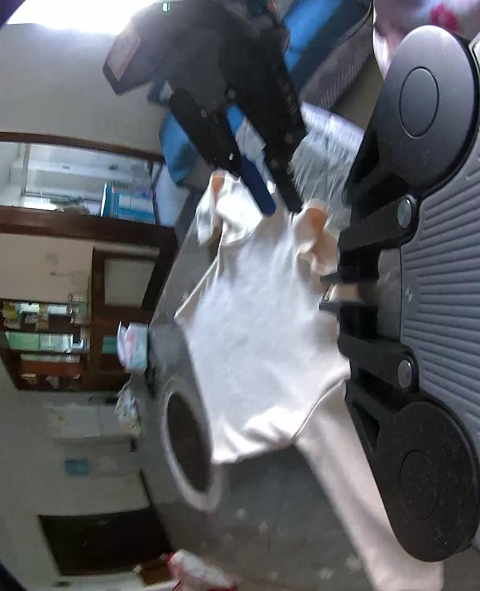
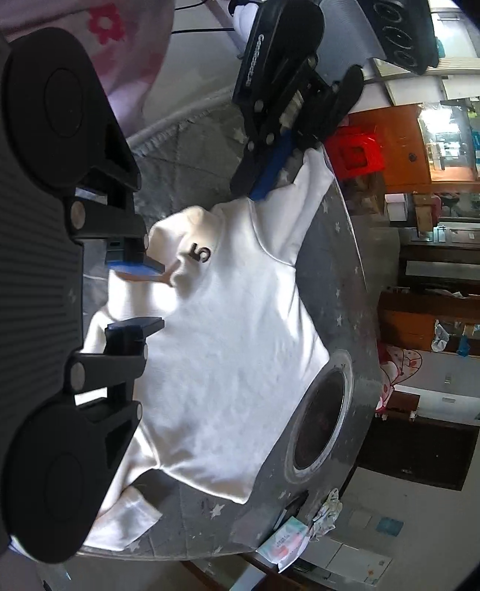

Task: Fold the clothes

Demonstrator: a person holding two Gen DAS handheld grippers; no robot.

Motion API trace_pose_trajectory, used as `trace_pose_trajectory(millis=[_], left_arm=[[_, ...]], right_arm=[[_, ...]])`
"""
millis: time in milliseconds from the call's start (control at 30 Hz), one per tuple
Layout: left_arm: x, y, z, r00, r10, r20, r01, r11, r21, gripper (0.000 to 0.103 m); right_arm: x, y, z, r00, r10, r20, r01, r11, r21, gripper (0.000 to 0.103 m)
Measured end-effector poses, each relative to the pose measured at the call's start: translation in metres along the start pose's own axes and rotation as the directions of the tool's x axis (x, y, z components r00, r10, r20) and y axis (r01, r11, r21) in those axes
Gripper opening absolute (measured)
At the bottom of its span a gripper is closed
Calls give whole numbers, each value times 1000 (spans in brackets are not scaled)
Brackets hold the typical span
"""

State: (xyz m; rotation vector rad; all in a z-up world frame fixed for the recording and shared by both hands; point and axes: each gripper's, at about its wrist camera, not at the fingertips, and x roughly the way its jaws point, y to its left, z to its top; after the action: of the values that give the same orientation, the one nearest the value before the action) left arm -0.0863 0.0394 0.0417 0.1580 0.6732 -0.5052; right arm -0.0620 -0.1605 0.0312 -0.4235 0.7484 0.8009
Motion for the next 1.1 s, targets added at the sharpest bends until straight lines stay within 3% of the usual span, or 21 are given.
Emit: trace_pose_trajectory(millis=[167, 333, 467, 667, 767, 867, 967, 1100], left_arm=[[33, 15, 11, 999, 38, -8, -38, 998, -46, 18], [65, 20, -1, 996, 6, -89, -13, 997, -75, 19], [57, 13, -16, 995, -35, -98, 29, 998, -61, 19], [44, 20, -23, 989, -94, -113, 82, 992, -100, 20], [41, 31, -13, 990, -89, -113, 73, 989, -132, 31], [40, 44, 1, 996, -52, -77, 40, 988, -148, 34], [43, 60, 13, 999, -9, -34, 2, 982, -187, 37], [57, 77, 25, 999, 47, -2, -46, 972, -230, 42]], right_arm=[[24, -3, 7, 1000, -26, 4, 26, 999, 22, 23], [47, 2, 1, 999, 14, -34, -13, 1000, 21, 23], [45, 15, -8, 999, 39, -37, -41, 998, -38, 24], [33, 15, -11, 994, 101, -47, -103, 994, -36, 24], [21, 1, -8, 992, 125, -17, -124, 992, 18, 24], [11, -21, -1, 997, 78, 30, -80, 994, 69, 24], [7, -55, 0, 997, -58, 44, 51, 988, 145, 24], [15, -96, -5, 965, -264, 0, 258, 945, 200, 26]])
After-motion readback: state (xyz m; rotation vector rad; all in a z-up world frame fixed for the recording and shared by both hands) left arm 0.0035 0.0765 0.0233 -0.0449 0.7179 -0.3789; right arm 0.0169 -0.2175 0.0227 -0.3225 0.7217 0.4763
